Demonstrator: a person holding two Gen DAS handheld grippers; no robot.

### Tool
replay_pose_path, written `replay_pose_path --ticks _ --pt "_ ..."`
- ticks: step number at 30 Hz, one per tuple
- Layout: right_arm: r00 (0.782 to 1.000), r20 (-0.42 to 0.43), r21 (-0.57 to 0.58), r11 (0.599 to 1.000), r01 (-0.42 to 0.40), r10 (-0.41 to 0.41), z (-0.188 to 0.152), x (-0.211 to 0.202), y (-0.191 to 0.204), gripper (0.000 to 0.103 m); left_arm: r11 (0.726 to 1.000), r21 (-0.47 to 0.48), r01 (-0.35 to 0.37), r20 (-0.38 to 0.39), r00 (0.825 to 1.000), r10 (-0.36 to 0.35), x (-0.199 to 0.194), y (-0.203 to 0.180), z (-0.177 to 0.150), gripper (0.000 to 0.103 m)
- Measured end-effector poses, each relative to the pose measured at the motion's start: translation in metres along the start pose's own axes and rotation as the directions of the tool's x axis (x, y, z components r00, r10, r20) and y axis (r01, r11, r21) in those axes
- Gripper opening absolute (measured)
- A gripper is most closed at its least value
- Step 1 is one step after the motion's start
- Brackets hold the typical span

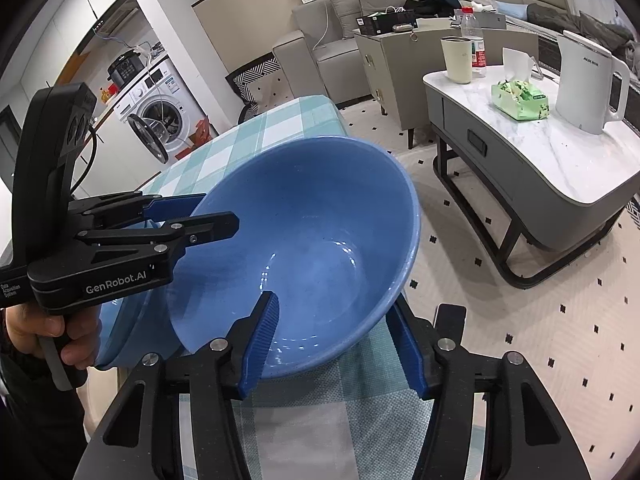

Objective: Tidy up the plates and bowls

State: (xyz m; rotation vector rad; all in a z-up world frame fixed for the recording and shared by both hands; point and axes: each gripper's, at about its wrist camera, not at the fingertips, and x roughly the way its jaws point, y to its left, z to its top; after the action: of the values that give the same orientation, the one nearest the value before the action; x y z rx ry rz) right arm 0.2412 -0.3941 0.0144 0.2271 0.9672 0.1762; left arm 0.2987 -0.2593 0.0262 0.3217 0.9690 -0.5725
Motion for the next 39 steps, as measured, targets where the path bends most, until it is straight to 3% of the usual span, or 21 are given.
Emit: replay_pose_path --ticks 26,39 --pt "1.0 0.011 -0.002 1.0 0.028 -0.028 0.001 -0.0019 -0.0006 0.051 1.0 0.016 -0.014 0.006 1.0 0.014 -0.0039 -0.001 -0.003 0.032" --pt "0.999 0.012 0.002 0.999 0.049 -0.049 0.0003 -0.003 -0.0017 0.043 1.0 0.017 -0.021 0.013 1.0 0.021 -0.007 0.0001 -0.0033 0.027"
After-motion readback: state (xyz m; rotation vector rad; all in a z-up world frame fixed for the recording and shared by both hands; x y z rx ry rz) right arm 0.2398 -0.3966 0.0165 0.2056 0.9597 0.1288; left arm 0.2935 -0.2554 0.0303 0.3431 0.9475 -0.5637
